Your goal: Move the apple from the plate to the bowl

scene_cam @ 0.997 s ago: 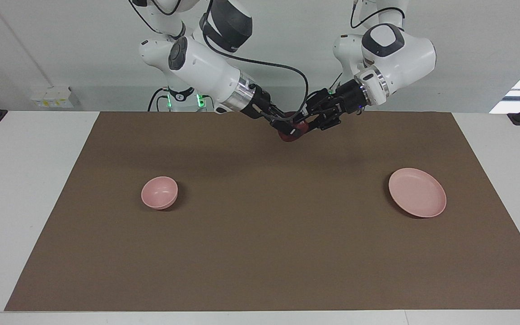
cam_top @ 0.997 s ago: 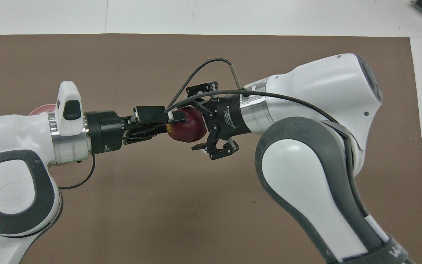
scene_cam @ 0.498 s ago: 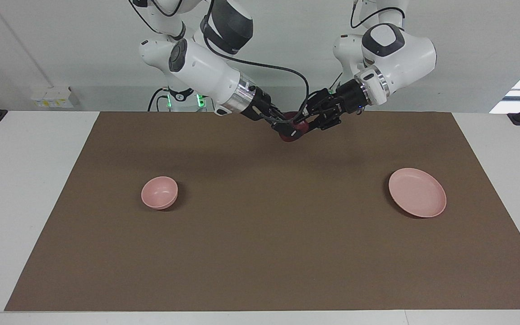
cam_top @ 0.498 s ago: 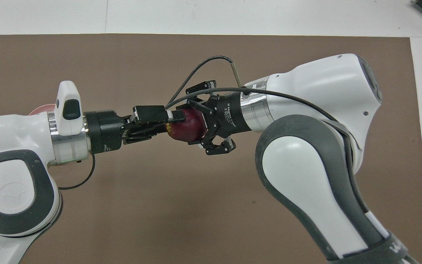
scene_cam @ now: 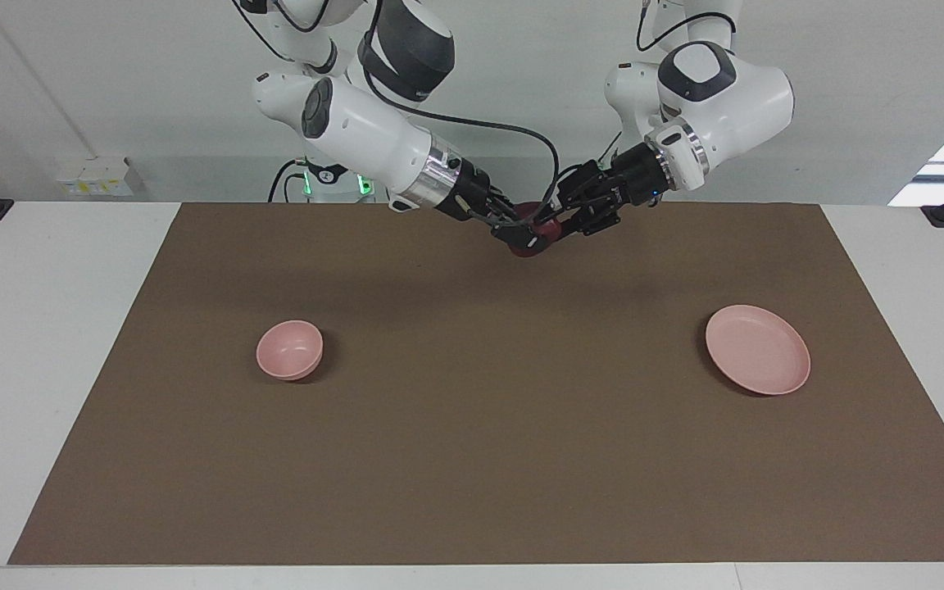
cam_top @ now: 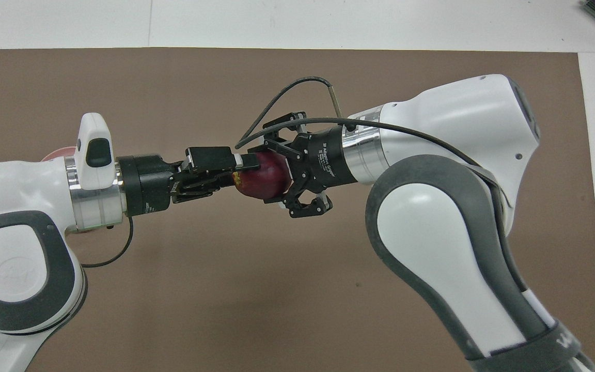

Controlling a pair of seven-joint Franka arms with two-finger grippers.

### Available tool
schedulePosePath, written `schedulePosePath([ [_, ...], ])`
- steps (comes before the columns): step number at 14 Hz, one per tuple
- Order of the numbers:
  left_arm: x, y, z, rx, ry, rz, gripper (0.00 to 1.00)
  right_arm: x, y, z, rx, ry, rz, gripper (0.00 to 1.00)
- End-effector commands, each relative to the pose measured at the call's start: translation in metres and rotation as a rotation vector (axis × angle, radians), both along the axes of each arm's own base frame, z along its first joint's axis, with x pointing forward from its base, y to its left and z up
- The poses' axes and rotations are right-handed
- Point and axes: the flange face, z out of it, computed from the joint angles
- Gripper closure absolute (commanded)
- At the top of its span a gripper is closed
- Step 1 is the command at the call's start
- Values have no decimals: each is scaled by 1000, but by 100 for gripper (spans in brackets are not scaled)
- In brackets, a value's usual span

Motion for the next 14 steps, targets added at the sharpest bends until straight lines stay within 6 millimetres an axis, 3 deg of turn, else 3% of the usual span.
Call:
schedulePosePath([
  [1, 3, -3, 13, 78, -16, 1, 0, 2, -1, 4, 40, 6, 15, 100],
  [5, 5, -5, 2, 285, -28, -87, 0, 2, -1, 4, 40, 5, 15, 100],
  [8, 4, 8, -10, 455, -41, -167, 0, 2, -2, 4, 38, 4, 17, 100],
  [10, 8, 24, -15, 559, -51, -190, 0, 2, -2, 4, 38, 3, 17, 100],
  [14, 20, 78, -24, 695, -22, -180, 0, 2, -2, 4, 35, 2, 18, 100],
])
